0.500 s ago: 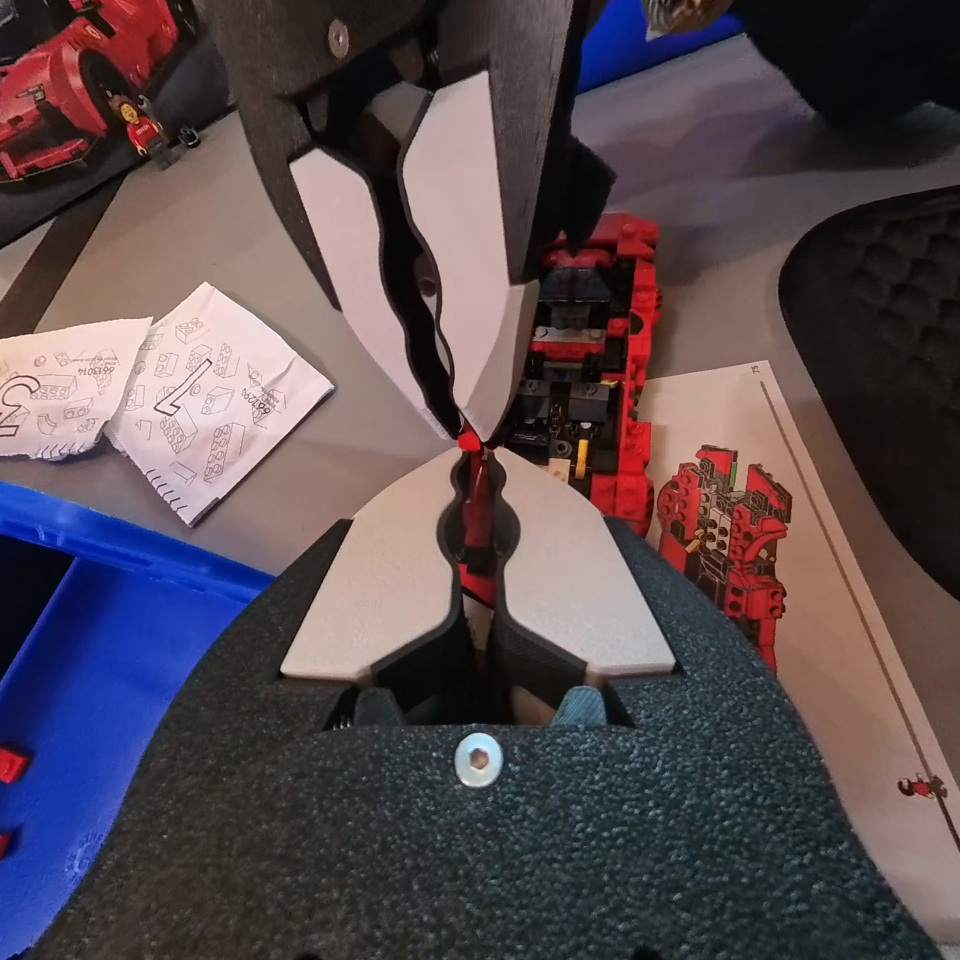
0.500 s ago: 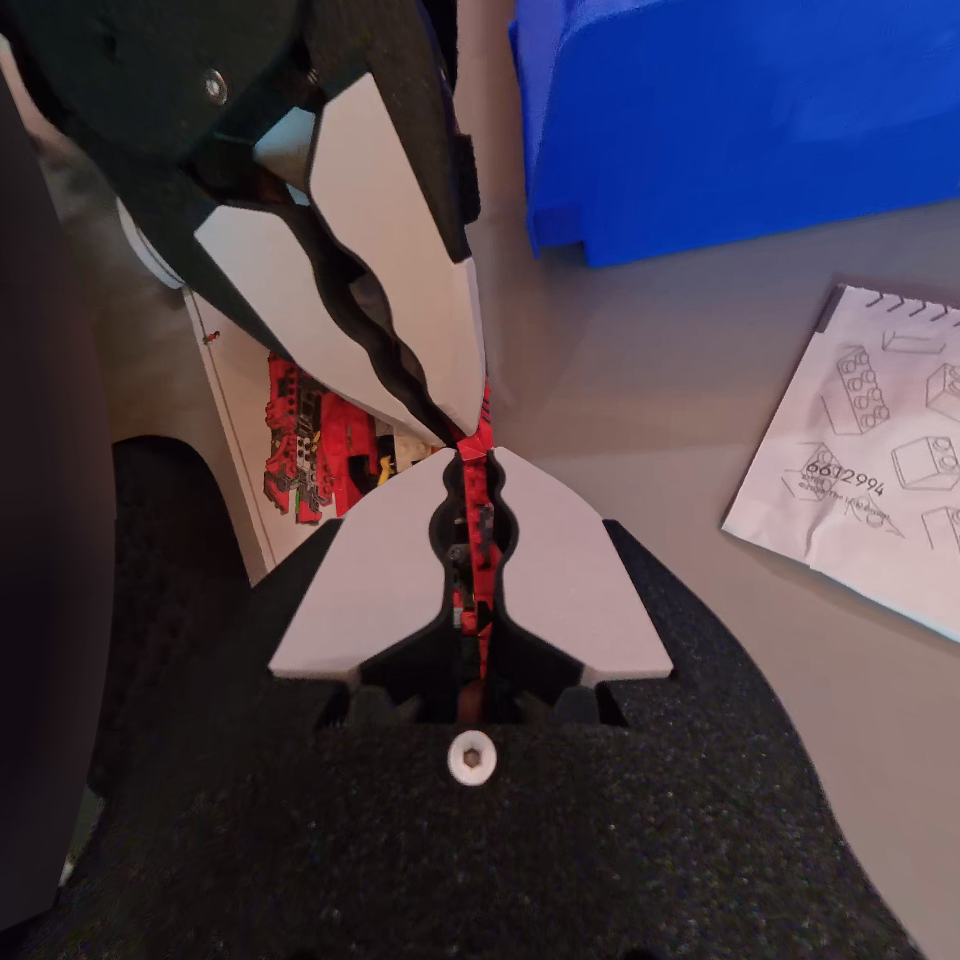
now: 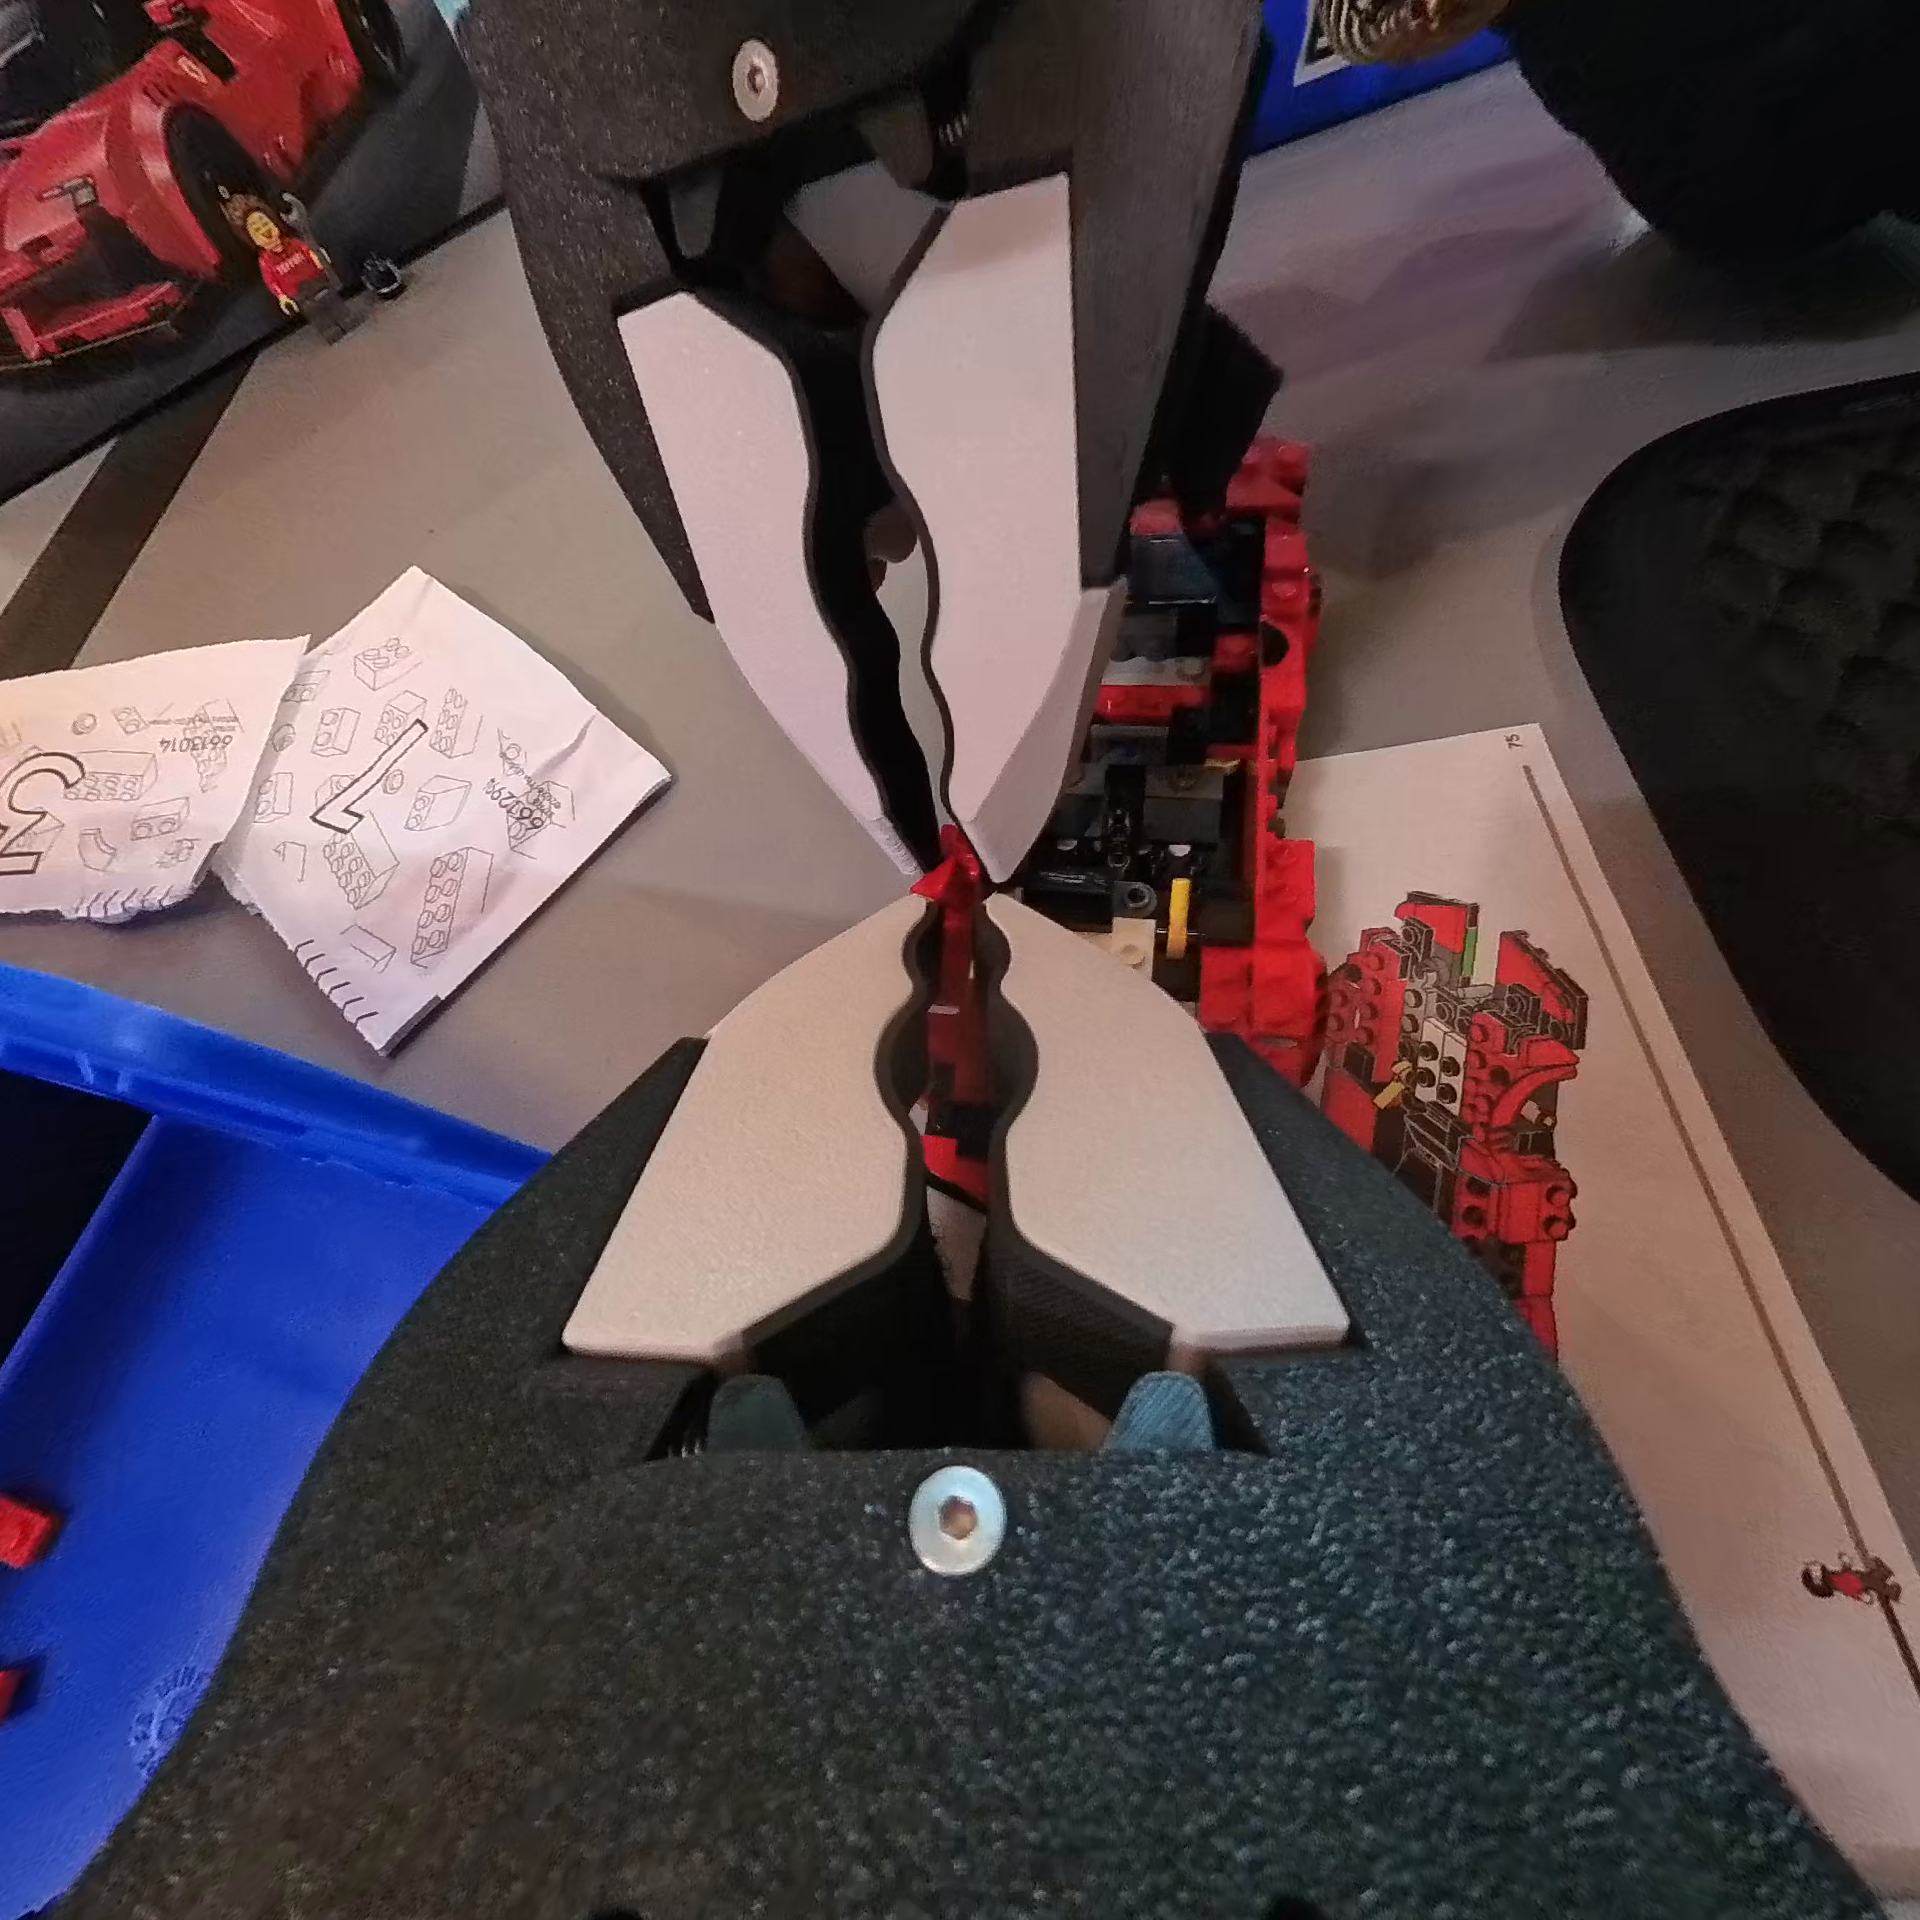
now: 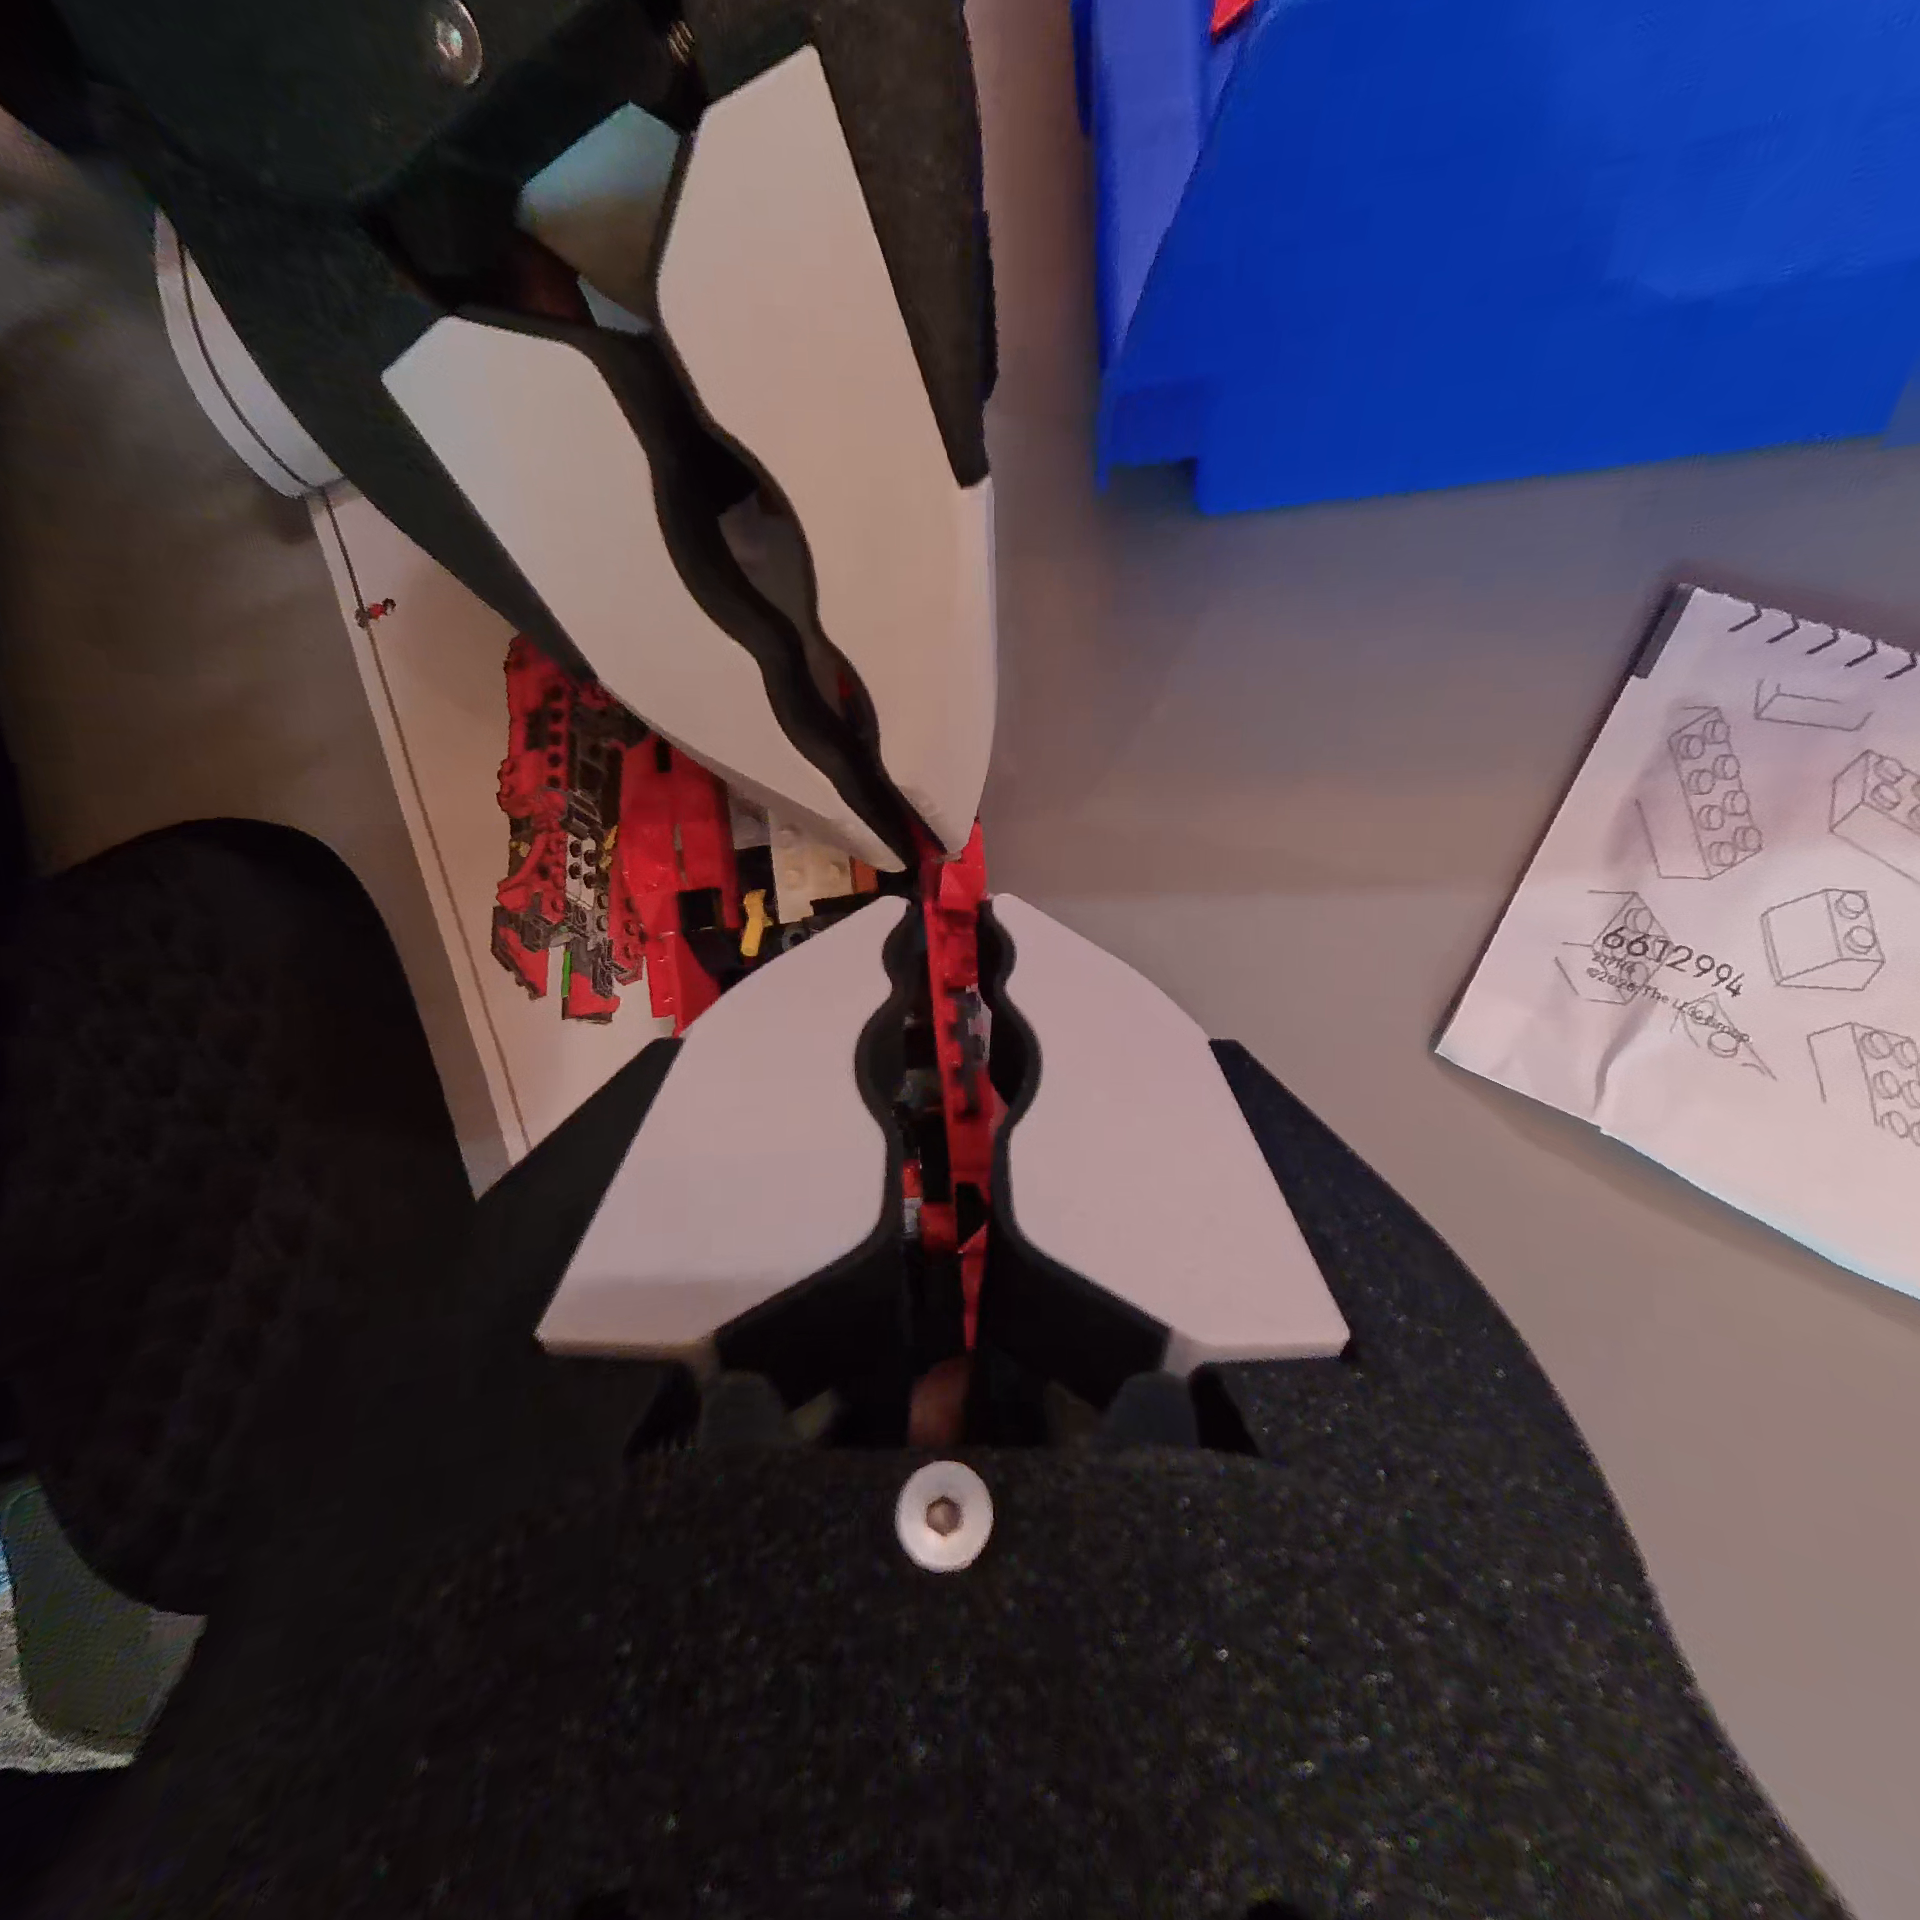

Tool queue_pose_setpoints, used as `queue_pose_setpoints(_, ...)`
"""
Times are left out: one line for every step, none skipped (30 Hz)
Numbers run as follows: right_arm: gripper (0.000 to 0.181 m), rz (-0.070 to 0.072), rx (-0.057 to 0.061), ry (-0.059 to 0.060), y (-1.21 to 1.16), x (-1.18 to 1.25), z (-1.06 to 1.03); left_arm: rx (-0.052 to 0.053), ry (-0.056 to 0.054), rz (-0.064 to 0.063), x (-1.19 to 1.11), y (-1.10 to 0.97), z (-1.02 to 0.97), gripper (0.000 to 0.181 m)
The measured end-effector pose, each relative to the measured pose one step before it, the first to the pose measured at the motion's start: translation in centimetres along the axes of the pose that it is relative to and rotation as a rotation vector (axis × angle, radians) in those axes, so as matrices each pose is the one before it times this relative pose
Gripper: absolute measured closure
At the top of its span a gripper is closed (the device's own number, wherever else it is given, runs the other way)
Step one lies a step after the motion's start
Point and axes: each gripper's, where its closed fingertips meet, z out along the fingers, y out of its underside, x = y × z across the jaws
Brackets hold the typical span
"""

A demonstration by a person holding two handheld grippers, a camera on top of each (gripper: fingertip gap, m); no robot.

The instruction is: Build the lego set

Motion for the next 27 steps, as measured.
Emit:
queue_pose_setpoints(0.171, 0.0046, 0.0029, -0.0046, 0.001, 0.009, -0.017, 0.0003, -0.0001, -0.0002, -0.005, 0.002, -0.005, 0.177)
queue_pose_setpoints(0.171, 0.0017, 0.0016, -0.0037, 0.015, 0.002, -0.016, -0.0001, -0.0002, 0.0001, 0.005, 0.002, -0.005, 0.177)
queue_pose_setpoints(0.171, -0.0039, 0.0036, -0.0023, -0.012, -0.012, -0.032, 0.0001, 0.0, 0.0004, 0.005, 0.0, -0.004, 0.177)
queue_pose_setpoints(0.171, -0.0054, 0.0064, -0.0019, -0.052, -0.011, -0.031, 0.0003, 0.0003, 0.0008, 0.015, -0.002, -0.007, 0.177)
queue_pose_setpoints(0.172, -0.004, 0.0058, -0.0019, -0.072, -0.003, -0.047, 0.0006, 0.0009, 0.0009, 0.017, 0.0, -0.012, 0.177)
queue_pose_setpoints(0.172, -0.0045, 0.0063, -0.0033, -0.086, -0.015, -0.038, 0.0003, 0.0011, 0.0004, 0.007, 0.002, -0.005, 0.177)
queue_pose_setpoints(0.172, -0.0052, 0.005, -0.0035, -0.077, -0.023, -0.015, 0.0003, 0.0013, 0.0002, 0.02, 0.003, -0.01, 0.177)
queue_pose_setpoints(0.172, -0.0059, 0.0016, -0.0028, -0.044, -0.013, -0.017, 0.0001, 0.0011, 0.0005, 0.019, 0.001, -0.004, 0.177)
queue_pose_setpoints(0.173, -0.0071, 0.0002, -0.0024, -0.04, -0.029, 0.003, -0.0004, 0.0011, 0.0011, 0.018, 0.005, -0.024, 0.177)
queue_pose_setpoints(0.173, -0.0056, -0.0004, -0.002, -0.045, -0.036, 0.021, -0.0007, 0.001, 0.0024, 0.024, 0.0, -0.018, 0.177)
queue_pose_setpoints(0.173, -0.0017, -0.0011, -0.0029, -0.045, -0.049, 0.028, -0.0008, 0.0009, 0.0035, 0.033, 0.004, -0.027, 0.177)
queue_pose_setpoints(0.173, 0.0026, -0.0031, -0.0041, -0.002, -0.042, 0.051, -0.0018, 0.0005, 0.0035, 0.023, 0.022, -0.042, 0.177)
queue_pose_setpoints(0.172, 0.0033, -0.0017, -0.0042, -0.021, -0.036, 0.033, -0.002, -0.0003, 0.002, -0.009, 0.027, -0.019, 0.177)
queue_pose_setpoints(0.173, 0.0015, -0.0003, -0.0018, -0.028, -0.014, 0.015, -0.0003, 0.0006, 0.0, 0.008, 0.016, -0.021, 0.177)
queue_pose_setpoints(0.173, 0.002, 0.0005, -0.0002, -0.04, -0.006, 0.024, 0.0, 0.0002, -0.001, -0.016, 0.0, -0.028, 0.177)
queue_pose_setpoints(0.173, 0.0051, -0.0009, -0.0014, -0.015, -0.043, 0.022, 0.0008, 0.001, -0.0009, -0.006, -0.011, -0.022, 0.177)
queue_pose_setpoints(0.173, 0.0044, -0.0019, -0.0023, -0.036, -0.082, 0.035, 0.0015, 0.0013, -0.0015, -0.002, -0.024, -0.046, 0.177)
queue_pose_setpoints(0.173, -0.0006, -0.0028, 0.0019, -0.009, -0.059, 0.049, 0.002, 0.0008, -0.0016, -0.006, -0.031, -0.043, 0.177)
queue_pose_setpoints(0.173, -0.0021, -0.0037, 0.0015, -0.005, -0.084, 0.044, 0.0018, 0.0008, -0.0008, -0.004, -0.027, -0.049, 0.177)
queue_pose_setpoints(0.173, -0.0019, -0.0068, 0.002, 0.033, -0.066, 0.031, 0.0001, 0.0034, -0.0003, 0.033, -0.002, -0.049, 0.177)
queue_pose_setpoints(0.173, -0.0025, -0.0072, 0.0015, 0.046, -0.062, 0.02, -0.0002, 0.0028, 0.0002, 0.035, -0.002, -0.048, 0.177)
queue_pose_setpoints(0.173, -0.0035, -0.0059, 0.0031, 0.018, 0.006, 0.013, -0.0012, 0.0017, 0.0005, 0.021, 0.024, -0.003, 0.177)
queue_pose_setpoints(0.173, -0.0024, -0.0032, 0.003, -0.014, 0.036, -0.005, -0.0041, 0.0009, 0.001, 0.022, 0.071, 0.031, 0.177)
queue_pose_setpoints(0.173, -0.0004, -0.0026, 0.0022, -0.009, 0.047, -0.019, -0.0023, 0.002, 0.0007, 0.028, 0.046, 0.048, 0.177)
queue_pose_setpoints(0.173, -0.0004, -0.0028, 0.001, -0.002, 0.045, -0.039, -0.0017, 0.0005, 0.0009, 0.016, 0.009, 0.038, 0.177)
queue_pose_setpoints(0.173, -0.0004, -0.0011, 0.0003, 0.008, 0.04, -0.036, -0.0021, -0.0011, 0.0017, 0.0, -0.007, 0.027, 0.177)
queue_pose_setpoints(0.173, 0.001, 0.0, 0.0004, -0.006, 0.032, -0.029, -0.0024, -0.0004, 0.0009, -0.014, -0.002, 0.014, 0.177)
